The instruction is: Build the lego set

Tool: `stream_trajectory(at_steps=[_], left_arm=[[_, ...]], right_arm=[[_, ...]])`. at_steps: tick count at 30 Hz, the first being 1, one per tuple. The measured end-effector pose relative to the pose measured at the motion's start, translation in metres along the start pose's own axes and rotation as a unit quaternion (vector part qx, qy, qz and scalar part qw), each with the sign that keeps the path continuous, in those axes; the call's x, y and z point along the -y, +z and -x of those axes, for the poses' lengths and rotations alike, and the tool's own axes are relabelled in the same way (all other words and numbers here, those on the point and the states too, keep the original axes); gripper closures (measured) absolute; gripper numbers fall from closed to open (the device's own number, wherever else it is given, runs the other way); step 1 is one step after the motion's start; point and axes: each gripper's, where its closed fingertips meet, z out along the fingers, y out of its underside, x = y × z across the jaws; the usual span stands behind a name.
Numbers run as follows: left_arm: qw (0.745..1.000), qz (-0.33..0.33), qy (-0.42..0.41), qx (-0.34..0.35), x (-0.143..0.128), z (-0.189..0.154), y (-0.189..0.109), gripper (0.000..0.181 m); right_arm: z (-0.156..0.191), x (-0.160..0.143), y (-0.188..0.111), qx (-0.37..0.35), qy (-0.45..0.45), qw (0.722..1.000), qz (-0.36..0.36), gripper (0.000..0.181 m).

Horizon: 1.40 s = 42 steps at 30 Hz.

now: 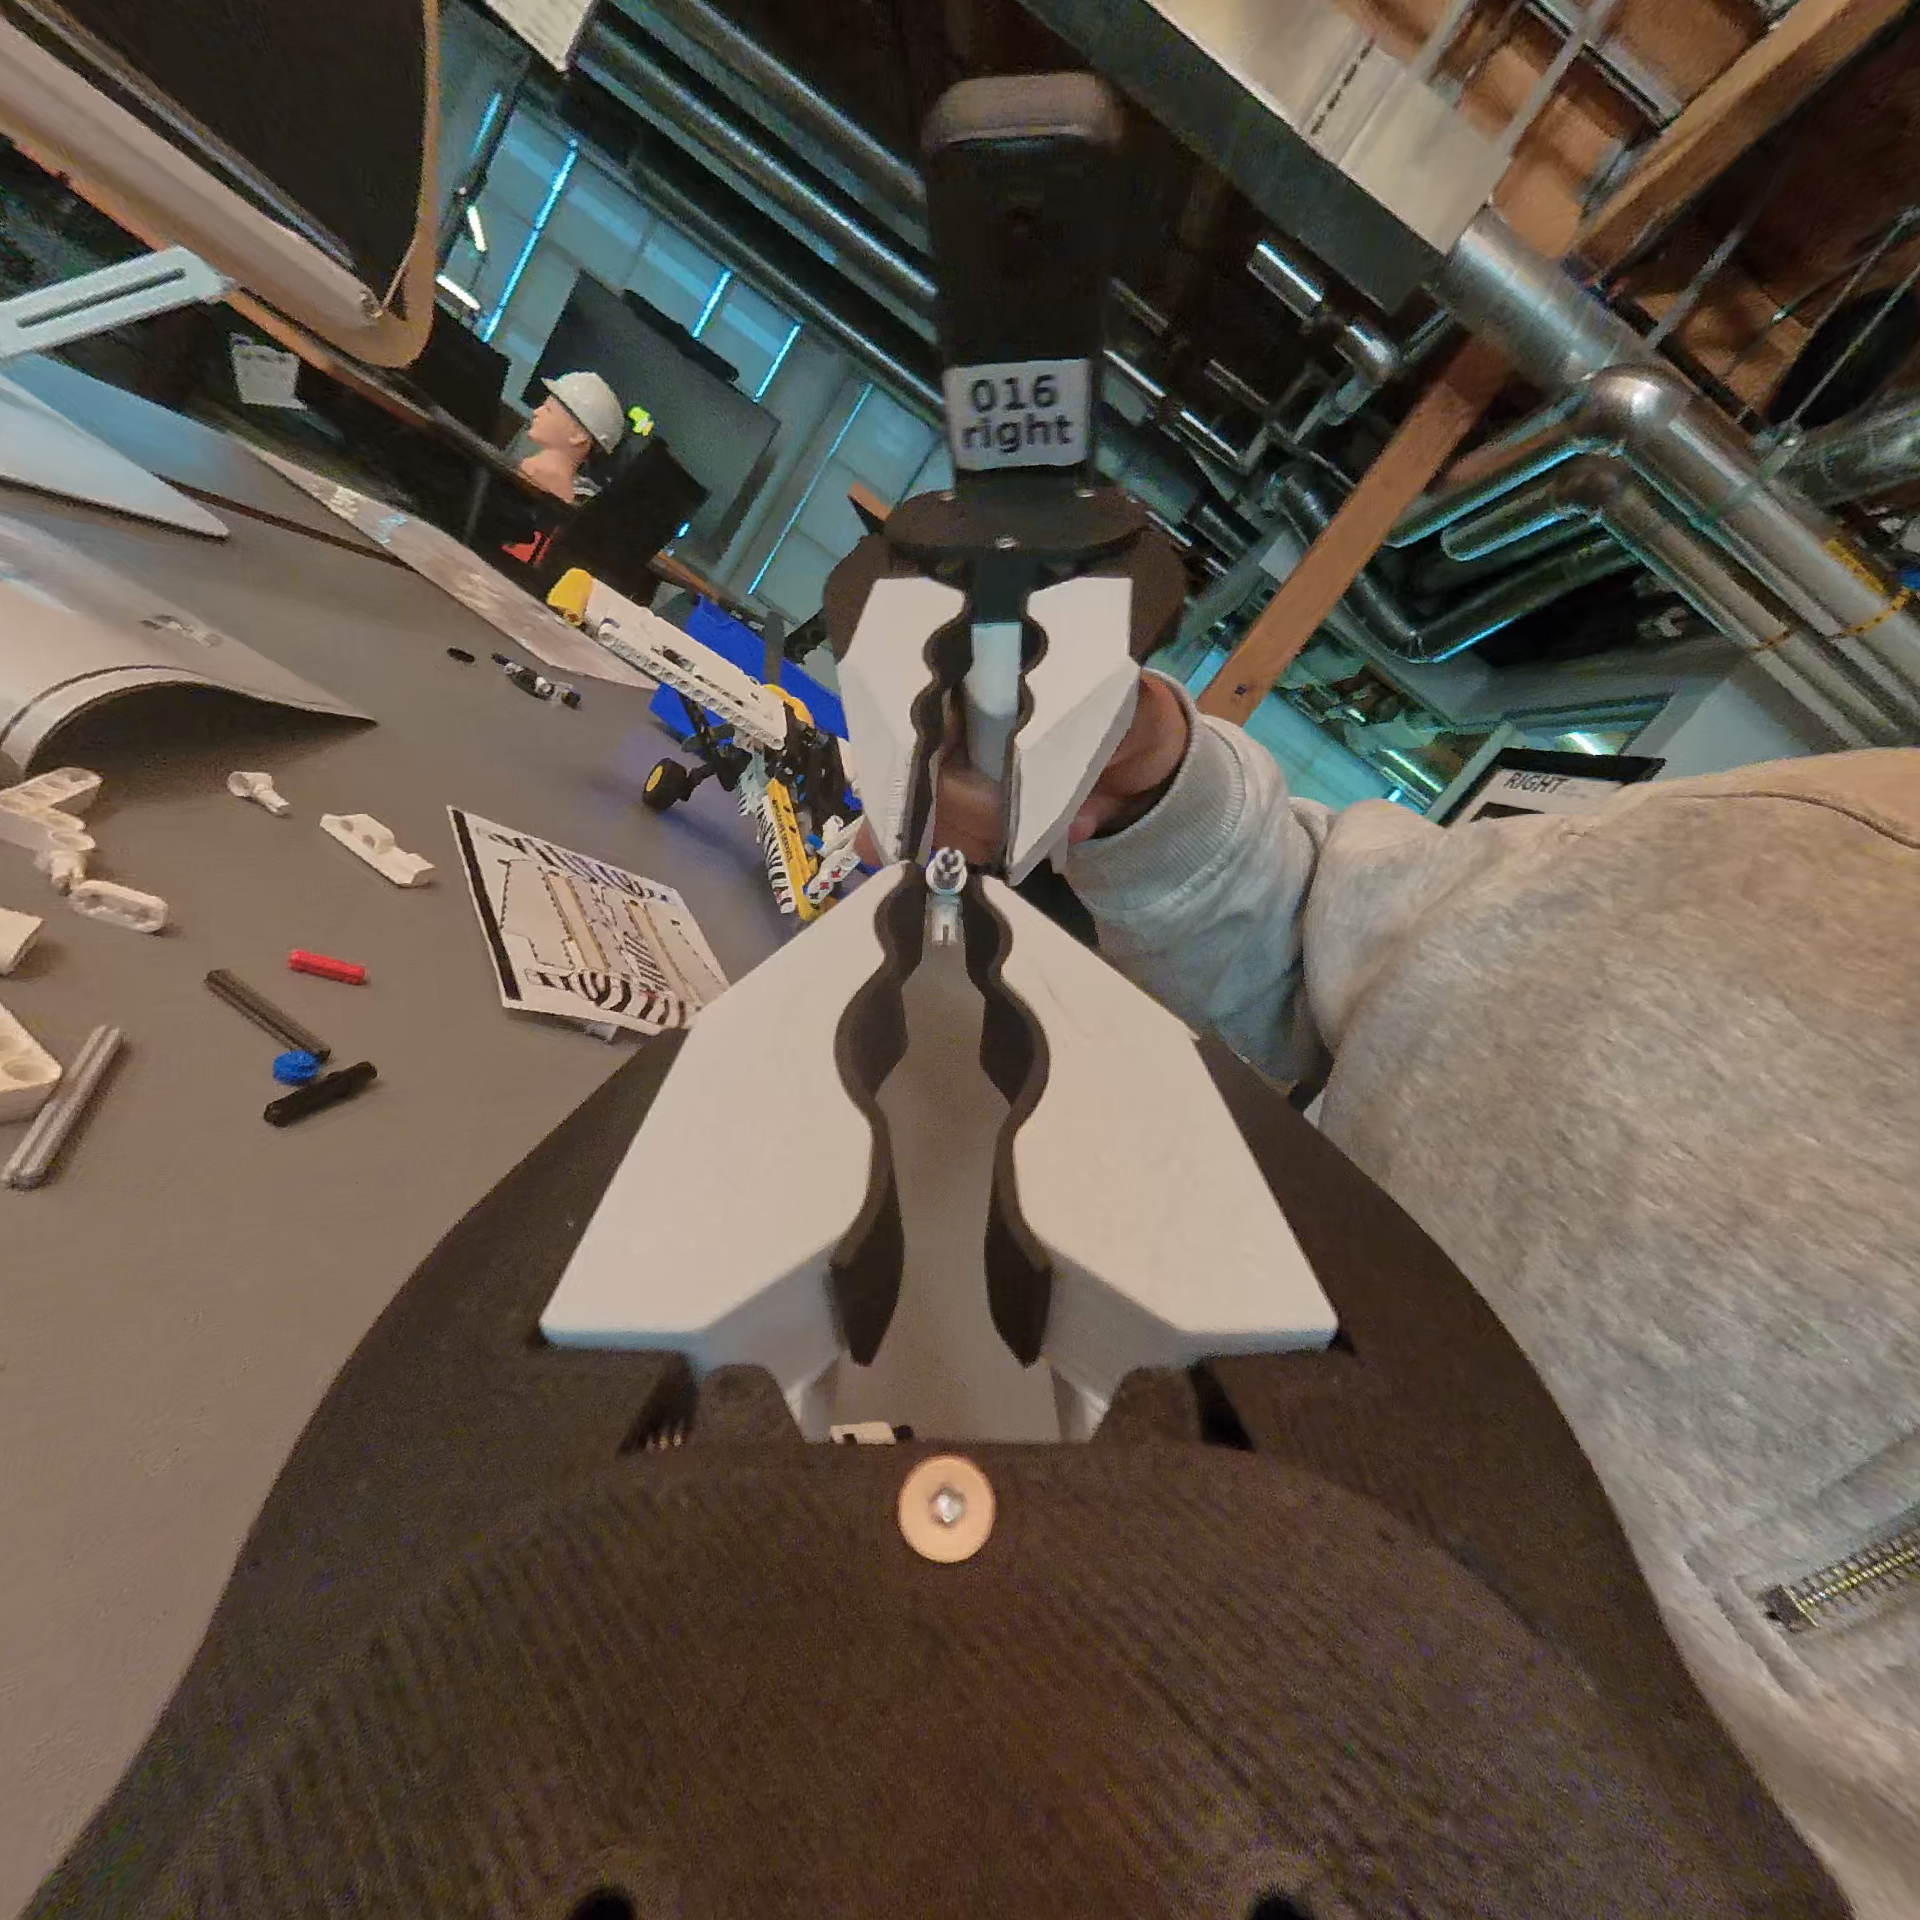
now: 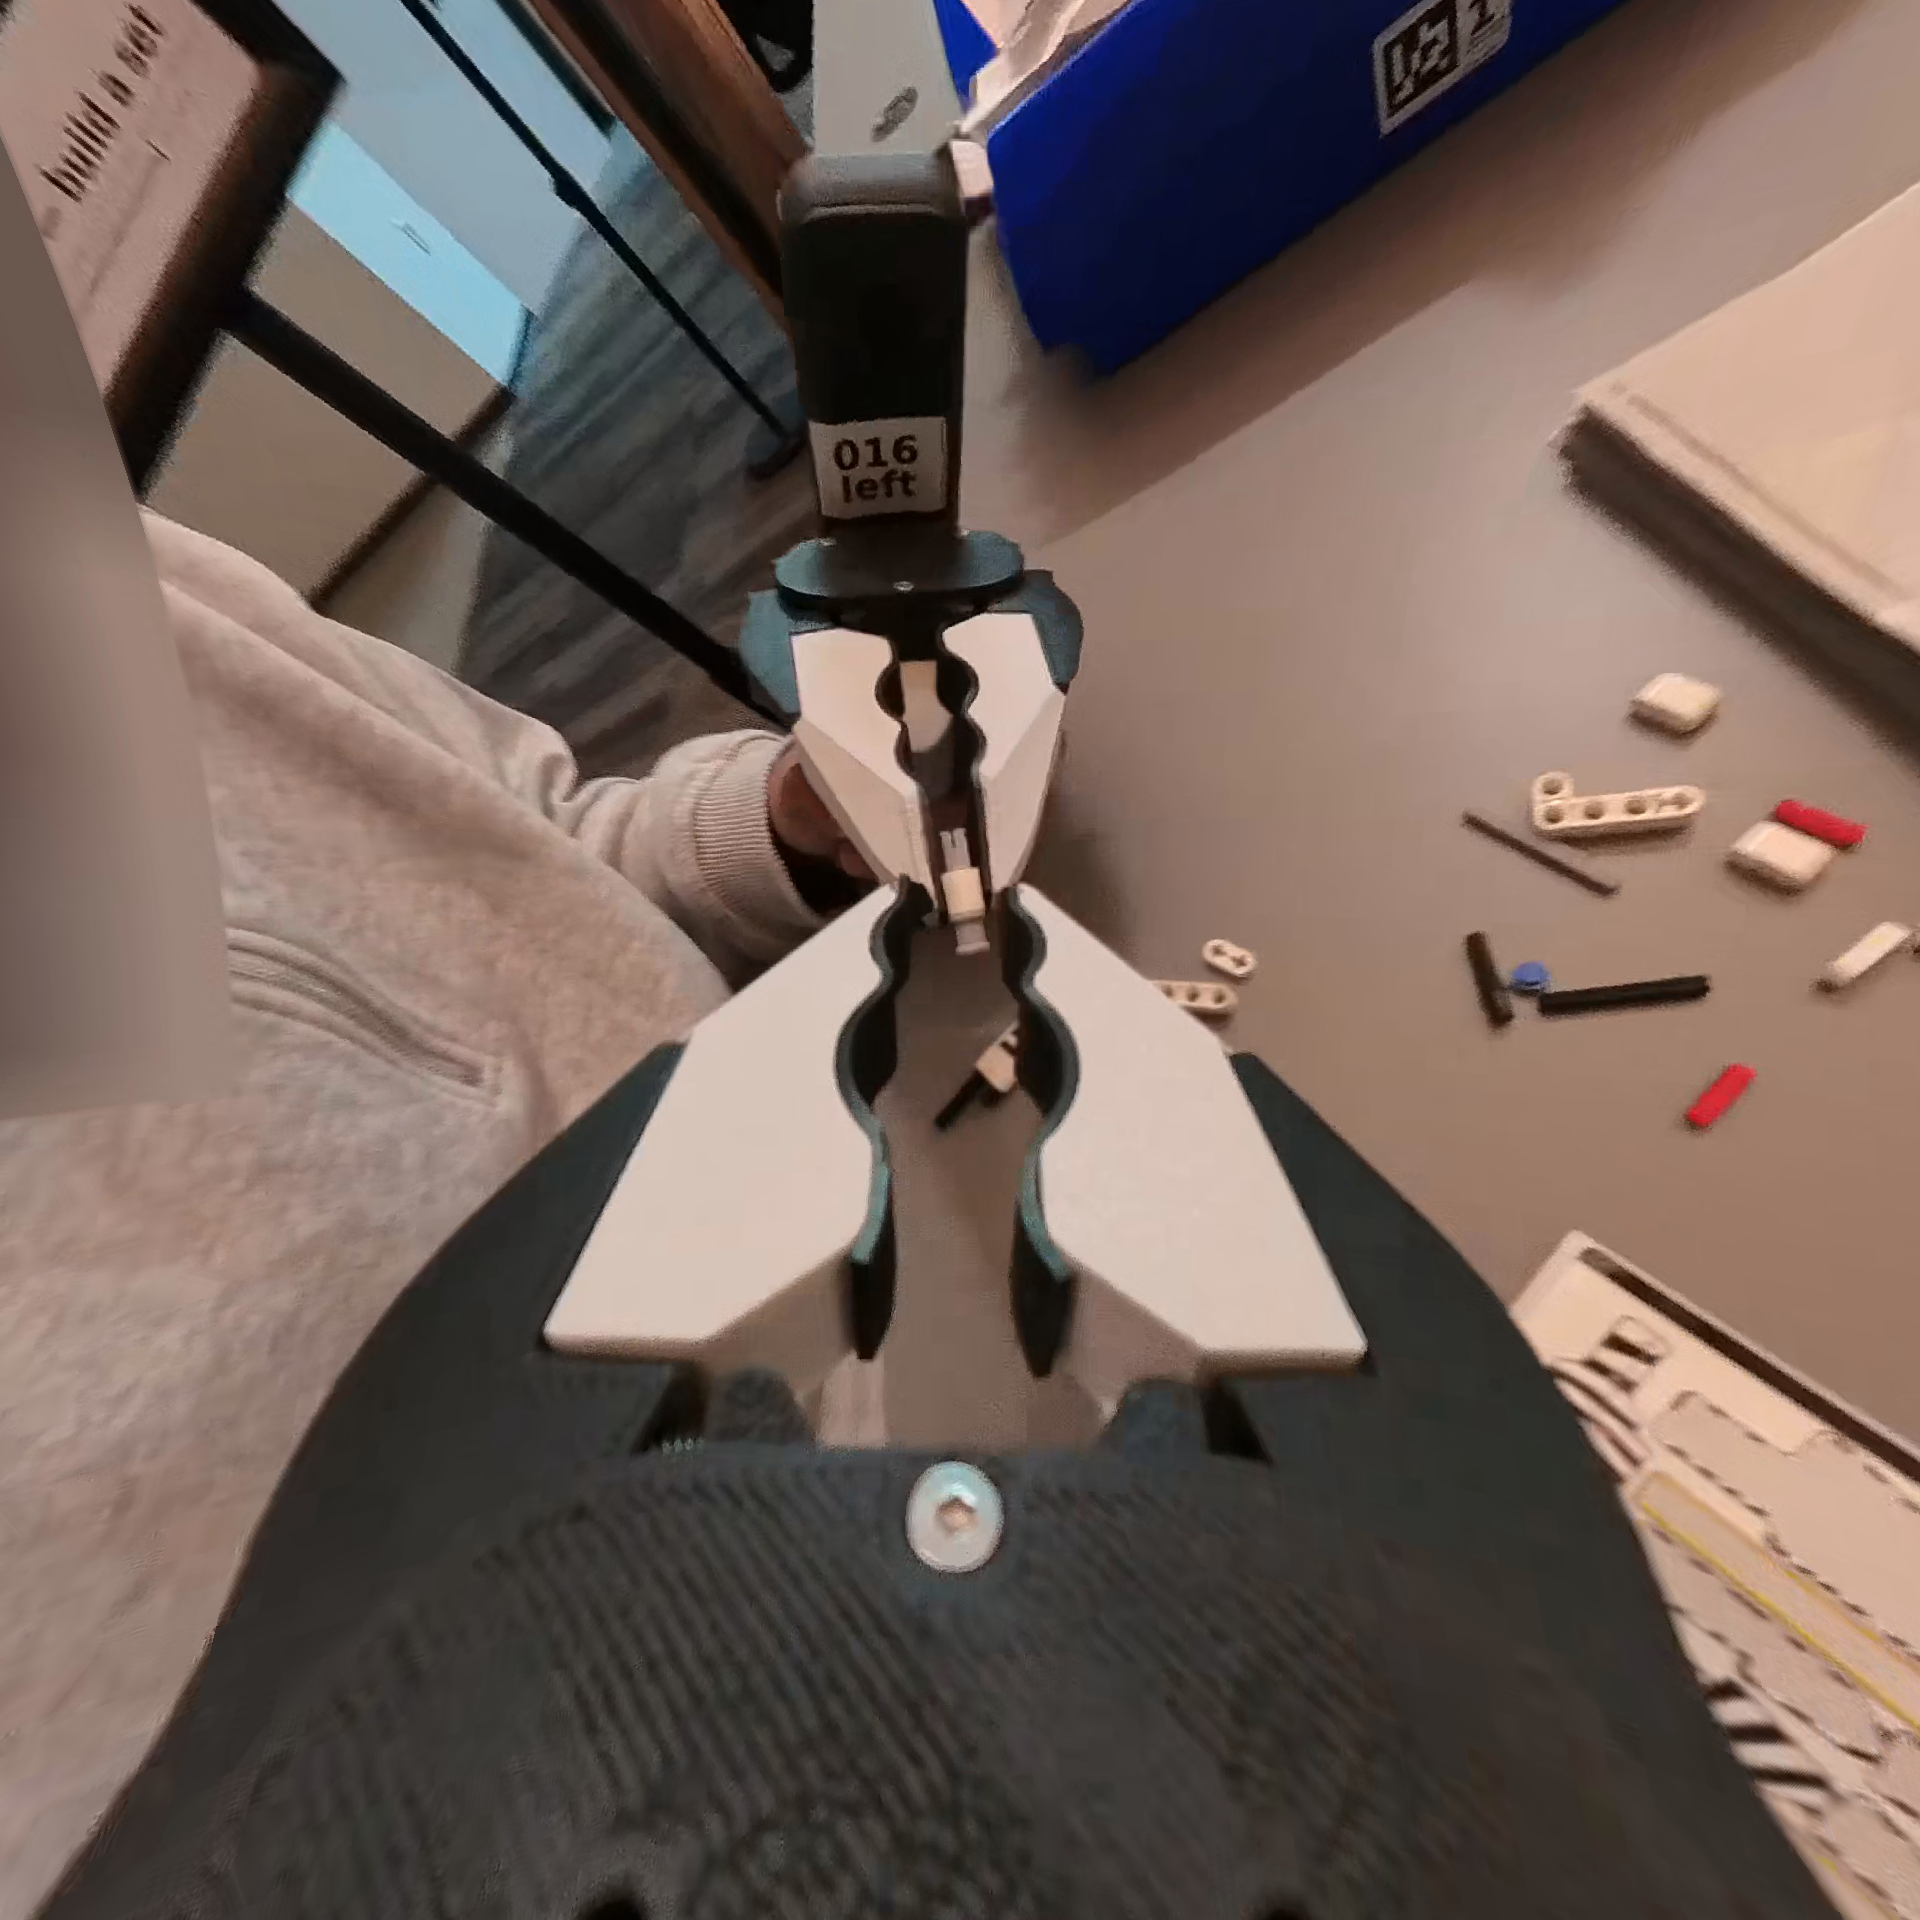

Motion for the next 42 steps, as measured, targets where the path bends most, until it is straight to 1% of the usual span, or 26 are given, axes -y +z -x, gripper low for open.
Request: stream_trajectory(at_steps=[2, 4, 6, 9, 11, 13, 14, 16, 17, 19, 23, 28, 33, 36, 38, 42], left_arm=[[1.0, -0.008, -0.006, -0.001, 0.002, 0.001, -0.001, 0.175], [1.0, -0.011, -0.021, -0.01, 0.003, 0.0, -0.002, 0.175], [1.0, -0.012, -0.023, -0.01, 0.003, 0.0, -0.002, 0.175], [0.999, -0.02, -0.034, -0.014, 0.005, 0.001, -0.003, 0.175], [0.999, -0.025, -0.041, -0.021, 0.007, 0.0, -0.004, 0.175], [0.998, -0.031, -0.043, -0.021, 0.008, 0.001, -0.004, 0.175], [0.998, -0.037, -0.043, -0.023, 0.01, 0.0, -0.005, 0.174], [0.998, -0.05, -0.044, -0.015, 0.013, 0.004, -0.007, 0.16], [0.997, -0.054, -0.046, -0.018, 0.015, 0.003, -0.008, 0.16], [0.997, -0.053, -0.051, -0.027, 0.014, 0.002, -0.008, 0.163], [0.997, -0.054, -0.051, -0.033, 0.014, 0.0, -0.008, 0.163], [0.996, -0.053, -0.057, -0.032, 0.014, 0.001, -0.008, 0.178], [0.997, -0.043, -0.057, -0.038, 0.012, -0.001, -0.008, 0.179], [0.998, -0.026, -0.05, -0.034, 0.007, -0.002, -0.005, 0.179], [0.998, -0.013, -0.044, -0.037, 0.003, -0.004, -0.003, 0.179], [0.998, -0.002, -0.043, -0.037, -0.001, -0.005, -0.001, 0.179]], right_arm=[[0.003, -0.001, -0.002, 0.024, 0.023, 0.999, -0.004, 0.165], [0.004, -0.001, -0.001, 0.031, 0.028, 0.999, -0.009, 0.165], [0.002, -0.001, 0.0, 0.022, 0.02, 1.0, -0.009, 0.167], [-0.001, -0.005, 0.004, 0.004, 0.002, 1.0, 0.012, 0.167], [-0.002, -0.005, 0.005, -0.009, -0.01, 1.0, 0.014, 0.176], [-0.003, -0.002, 0.004, -0.02, -0.02, 1.0, 0.01, 0.176], [-0.002, 0.001, 0.003, -0.021, -0.023, 1.0, 0.001, 0.176], [-0.002, 0.01, -0.002, -0.022, -0.021, 0.999, -0.027, 0.176], [-0.002, 0.013, -0.005, -0.021, -0.018, 0.999, -0.04, 0.176], [-0.004, 0.015, -0.008, -0.021, -0.01, 0.998, -0.054, 0.177], [-0.005, 0.009, -0.005, -0.023, -0.007, 0.998, -0.054, 0.176], [-0.004, 0.007, -0.002, -0.034, -0.022, 0.998, -0.046, 0.177], [-0.002, 0.004, -0.002, -0.024, -0.023, 0.999, -0.041, 0.176], [0.003, 0.006, -0.005, -0.006, -0.024, 0.999, -0.044, 0.167], [0.005, 0.004, -0.004, -0.004, -0.03, 0.999, -0.034, 0.168], [0.003, -0.004, -0.002, -0.033, -0.073, 0.997, 0.008, 0.175]])
